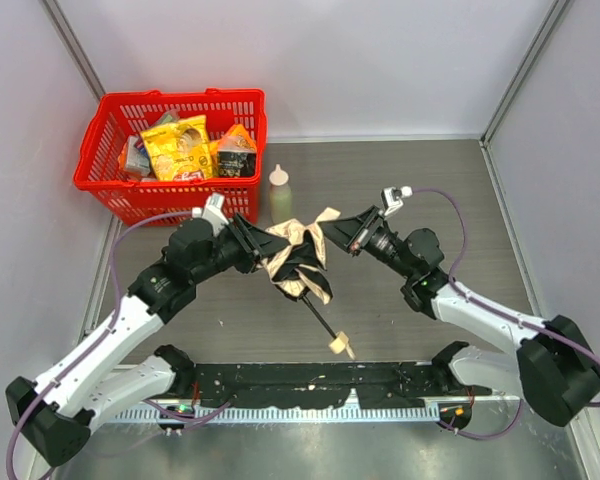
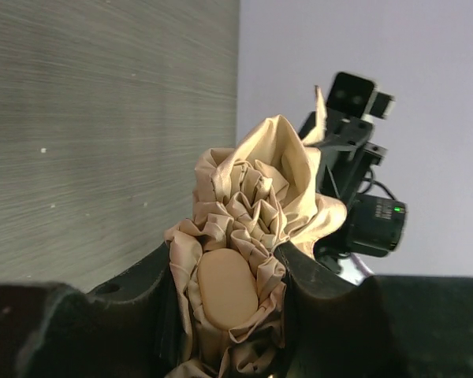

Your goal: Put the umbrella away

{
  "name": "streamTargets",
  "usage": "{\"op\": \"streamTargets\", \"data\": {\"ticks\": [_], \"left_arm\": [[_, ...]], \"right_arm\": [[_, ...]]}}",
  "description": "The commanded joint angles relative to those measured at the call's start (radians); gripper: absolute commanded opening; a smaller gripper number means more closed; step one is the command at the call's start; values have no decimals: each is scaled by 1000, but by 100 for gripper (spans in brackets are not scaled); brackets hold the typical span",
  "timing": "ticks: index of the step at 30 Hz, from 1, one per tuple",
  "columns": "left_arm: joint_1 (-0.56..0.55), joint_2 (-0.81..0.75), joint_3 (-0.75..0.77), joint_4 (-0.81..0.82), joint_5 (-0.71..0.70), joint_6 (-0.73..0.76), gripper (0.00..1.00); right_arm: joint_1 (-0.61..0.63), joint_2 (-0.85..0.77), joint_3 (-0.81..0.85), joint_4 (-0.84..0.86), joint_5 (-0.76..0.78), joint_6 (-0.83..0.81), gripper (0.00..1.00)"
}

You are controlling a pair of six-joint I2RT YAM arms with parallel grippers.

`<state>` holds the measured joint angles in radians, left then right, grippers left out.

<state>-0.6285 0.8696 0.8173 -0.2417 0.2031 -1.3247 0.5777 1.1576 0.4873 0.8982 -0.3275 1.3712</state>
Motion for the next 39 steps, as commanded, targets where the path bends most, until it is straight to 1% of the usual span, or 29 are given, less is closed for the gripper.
{"op": "streamTargets", "data": {"ticks": [1, 3, 5, 8, 10, 11, 12, 13, 16, 18, 19, 22, 24, 27, 31, 33, 34, 35, 36, 38, 39], "left_arm": [[3, 11, -26, -240, -27, 137, 0], [-23, 43, -40, -261, -56, 157, 0], [-22, 84, -58, -297, -70, 179, 0], [-23, 117, -107, -263, -77, 177, 0], [-27, 146, -112, -269, -123, 176, 0], [-27, 173, -107, -281, -136, 162, 0], [-27, 195, -98, -281, -140, 154, 0], [-27, 228, -87, -286, -149, 148, 0], [-36, 340, -15, -372, -194, 154, 0], [-48, 411, 16, -395, -241, 159, 0], [-54, 442, 28, -406, -248, 151, 0], [-76, 532, 46, -415, -274, 122, 0], [-77, 595, 40, -392, -263, 105, 0], [-80, 686, 37, -389, -283, 78, 0], [-85, 730, 8, -340, -269, 9, 0], [-85, 717, -18, -300, -268, -20, 0], [-89, 694, -36, -282, -277, -27, 0], [-94, 677, -47, -284, -306, -33, 0], [-103, 668, -46, -300, -338, -31, 0], [-120, 686, -6, -369, -369, -25, 0], [-129, 706, 25, -405, -386, -22, 0]], "right_arm": [[-9, -68, 69, -166, 131, -305, 1], [42, -88, 97, -198, 212, -445, 1], [88, -110, 121, -241, 270, -536, 1], [140, -125, 145, -275, 324, -632, 1], [200, -139, 158, -277, 375, -693, 1], [261, -144, 171, -295, 422, -760, 1], [296, -151, 178, -300, 441, -794, 1], [345, -154, 188, -314, 471, -863, 1], [439, -147, 203, -329, 501, -968, 1], [494, -128, 226, -346, 524, -1059, 1], [508, -109, 244, -351, 527, -1073, 1], [617, -61, 295, -377, 576, -1197, 1], [664, -33, 301, -372, 596, -1245, 1], [703, -12, 295, -358, 613, -1270, 1], [732, 5, 272, -334, 620, -1296, 1], [752, -21, 235, -291, 723, -1292, 1], [754, -54, 188, -247, 758, -1263, 1], [754, -77, 162, -216, 806, -1249, 1], [754, -110, 110, -152, 815, -1236, 1], [754, -124, 100, -133, 788, -1232, 1], [754, -118, 109, -137, 745, -1241, 1]]}}
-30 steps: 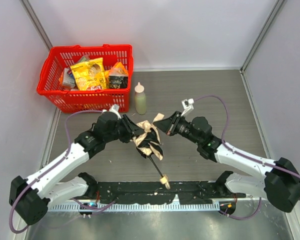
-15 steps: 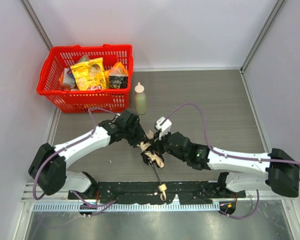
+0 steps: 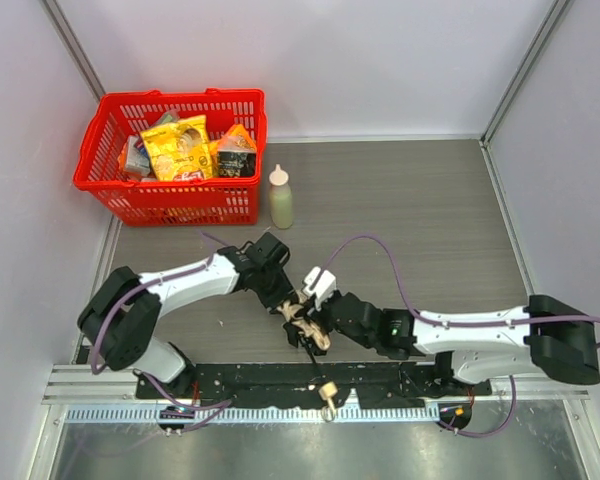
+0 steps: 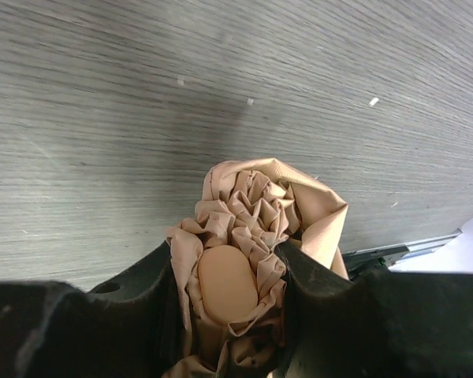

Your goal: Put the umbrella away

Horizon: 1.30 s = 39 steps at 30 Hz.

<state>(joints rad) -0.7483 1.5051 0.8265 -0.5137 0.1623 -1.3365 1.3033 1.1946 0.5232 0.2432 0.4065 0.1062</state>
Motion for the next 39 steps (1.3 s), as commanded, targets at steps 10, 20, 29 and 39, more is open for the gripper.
{"op": "streamTargets", "data": {"ticks": [10, 20, 29, 39], "left_arm": [[-31, 158, 74, -161, -368, -56, 0], [-49, 236, 60, -83, -376, -119, 0], [-20, 228, -4, 36, -290, -127, 0], [-17, 208, 43, -12, -316, -145, 0]], "right_arm": [[74, 37, 276, 360, -254, -181, 1], [76, 74, 206, 640, -103, -5, 1], [131, -22, 177, 478, -314, -91, 1], [136, 11, 184, 407, -380, -97, 1]]}}
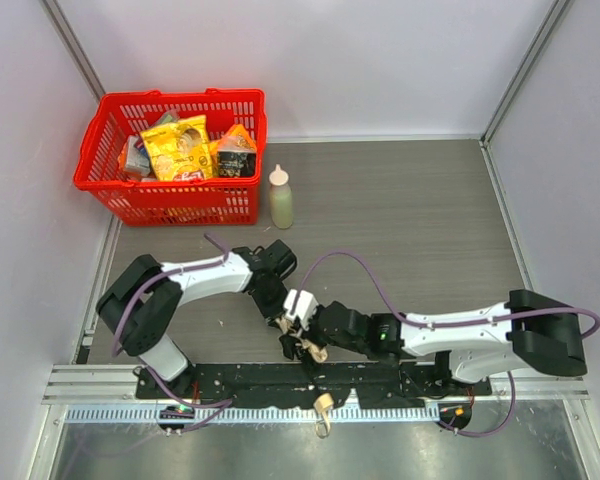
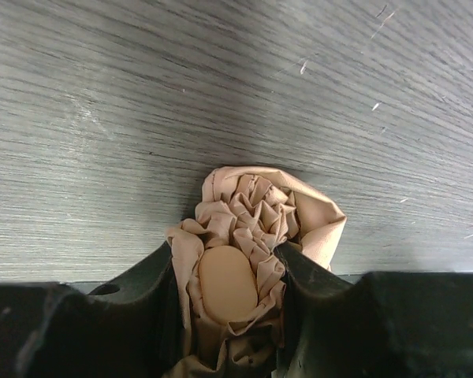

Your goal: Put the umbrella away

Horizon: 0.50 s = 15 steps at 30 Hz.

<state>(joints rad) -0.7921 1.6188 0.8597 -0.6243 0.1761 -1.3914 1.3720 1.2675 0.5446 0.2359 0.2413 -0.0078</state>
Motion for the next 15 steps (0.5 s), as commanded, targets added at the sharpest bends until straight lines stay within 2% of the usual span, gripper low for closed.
{"op": "streamTargets", "data": {"ticks": [1, 6, 9, 15], "left_arm": [[25, 93, 18, 88, -346, -93, 0], [5, 107, 50, 72, -388, -106, 0], [-6, 125, 61, 84, -380, -101, 0], [-7, 148, 75, 87, -379, -87, 0]], "right_arm": [[67, -37, 178, 398, -217, 14, 1], [67, 58, 310, 277, -272, -73, 1], [68, 104, 374, 143, -298, -106, 1], [67, 168, 491, -117, -447, -107, 1]]}}
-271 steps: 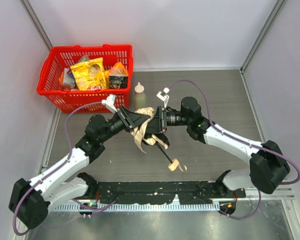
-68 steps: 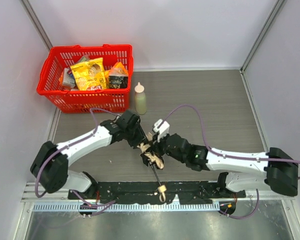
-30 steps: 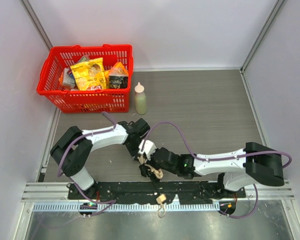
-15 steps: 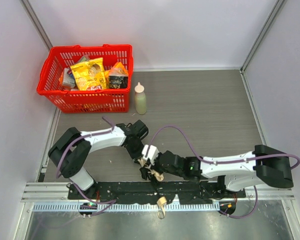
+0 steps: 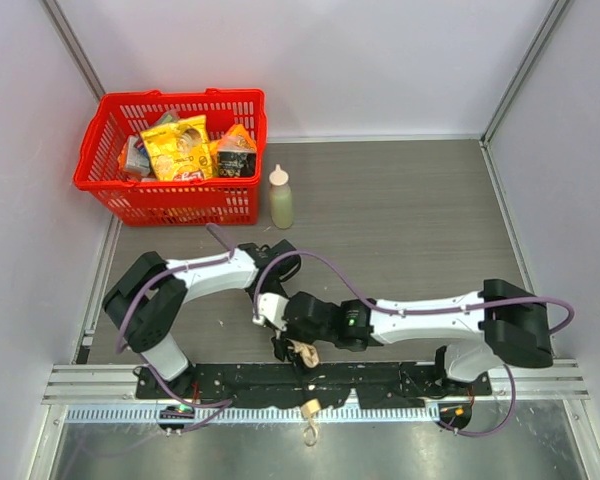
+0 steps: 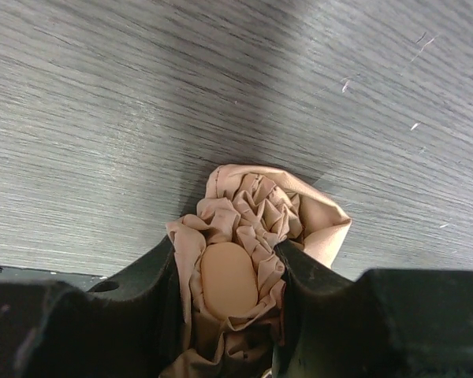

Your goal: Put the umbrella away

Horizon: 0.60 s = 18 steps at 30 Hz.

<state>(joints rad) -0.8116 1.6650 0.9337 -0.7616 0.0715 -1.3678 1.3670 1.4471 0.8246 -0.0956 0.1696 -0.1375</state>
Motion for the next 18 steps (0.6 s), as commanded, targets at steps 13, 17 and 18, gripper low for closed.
{"op": "streamTargets", "data": {"ticks": [13, 17, 18], "left_arm": [[12, 95, -6, 269, -228, -109, 0], [12, 84, 0, 262, -216, -100, 0], [12, 81, 4, 262, -214, -99, 0]], "right_arm": [[109, -57, 122, 355, -252, -36, 5], [124, -19, 201, 201, -271, -126, 1], [124, -7, 211, 182, -236, -128, 1]]}}
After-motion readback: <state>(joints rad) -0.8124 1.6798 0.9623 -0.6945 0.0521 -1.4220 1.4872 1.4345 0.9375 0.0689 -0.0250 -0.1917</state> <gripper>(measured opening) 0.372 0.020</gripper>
